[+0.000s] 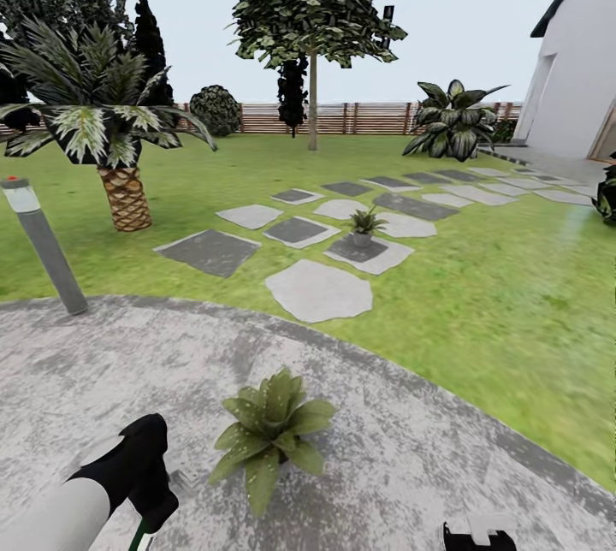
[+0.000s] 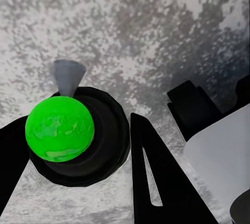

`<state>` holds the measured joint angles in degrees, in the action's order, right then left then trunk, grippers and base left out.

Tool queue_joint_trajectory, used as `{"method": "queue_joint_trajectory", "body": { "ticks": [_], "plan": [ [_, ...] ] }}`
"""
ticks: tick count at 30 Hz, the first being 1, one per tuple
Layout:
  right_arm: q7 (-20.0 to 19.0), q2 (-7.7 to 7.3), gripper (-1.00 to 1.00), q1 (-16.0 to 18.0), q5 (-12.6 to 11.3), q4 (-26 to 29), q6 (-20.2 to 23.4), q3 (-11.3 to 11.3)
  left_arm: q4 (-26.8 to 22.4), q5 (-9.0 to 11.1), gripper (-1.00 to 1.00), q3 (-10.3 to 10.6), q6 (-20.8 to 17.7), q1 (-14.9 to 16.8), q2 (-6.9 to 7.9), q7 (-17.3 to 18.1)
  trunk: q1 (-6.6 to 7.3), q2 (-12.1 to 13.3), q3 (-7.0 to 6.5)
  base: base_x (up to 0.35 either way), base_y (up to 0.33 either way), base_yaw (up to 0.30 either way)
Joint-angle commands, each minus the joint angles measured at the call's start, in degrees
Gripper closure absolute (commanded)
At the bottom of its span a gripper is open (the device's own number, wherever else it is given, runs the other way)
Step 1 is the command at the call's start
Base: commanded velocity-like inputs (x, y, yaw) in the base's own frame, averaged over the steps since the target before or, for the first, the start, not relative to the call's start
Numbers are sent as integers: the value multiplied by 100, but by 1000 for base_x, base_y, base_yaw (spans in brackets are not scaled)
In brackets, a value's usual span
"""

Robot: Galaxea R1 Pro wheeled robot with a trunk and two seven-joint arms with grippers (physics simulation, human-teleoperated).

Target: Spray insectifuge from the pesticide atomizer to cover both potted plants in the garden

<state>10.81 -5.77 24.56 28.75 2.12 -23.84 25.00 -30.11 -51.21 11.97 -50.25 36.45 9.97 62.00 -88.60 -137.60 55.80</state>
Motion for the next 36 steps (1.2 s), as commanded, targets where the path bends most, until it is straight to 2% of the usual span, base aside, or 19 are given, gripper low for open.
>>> {"method": "queue_joint_trajectory", "body": {
  "ticks": [1,14,23,26,32,36],
  "plan": [
    [26,3,-100,5,61,-8,-16,35,-13,-47,100,24,-29,3,6,57,0,-3,6,89,-263,24],
    [26,6,-100,5,62,-10,-16,31,-12,-50,100,16,-29,3,42,49,0,-3,6,36,-266,243],
    [25,6,-100,5,67,-10,-16,31,-24,-41,100,10,-33,95,7,65,0,-3,6,-198,-215,278],
    [26,6,-100,5,69,-10,-17,31,-242,-38,100,14,-49,207,-98,97,0,-3,6,-99,-77,264],
    [22,1,-100,5,69,-17,-18,31,-497,-102,100,42,-268,325,-490,102,0,-3,6,-9,-7,51],
    [25,-6,-100,5,69,-11,-17,31,-504,-100,100,58,-476,393,-525,111,0,-3,6,0,0,1]
  ]
}}
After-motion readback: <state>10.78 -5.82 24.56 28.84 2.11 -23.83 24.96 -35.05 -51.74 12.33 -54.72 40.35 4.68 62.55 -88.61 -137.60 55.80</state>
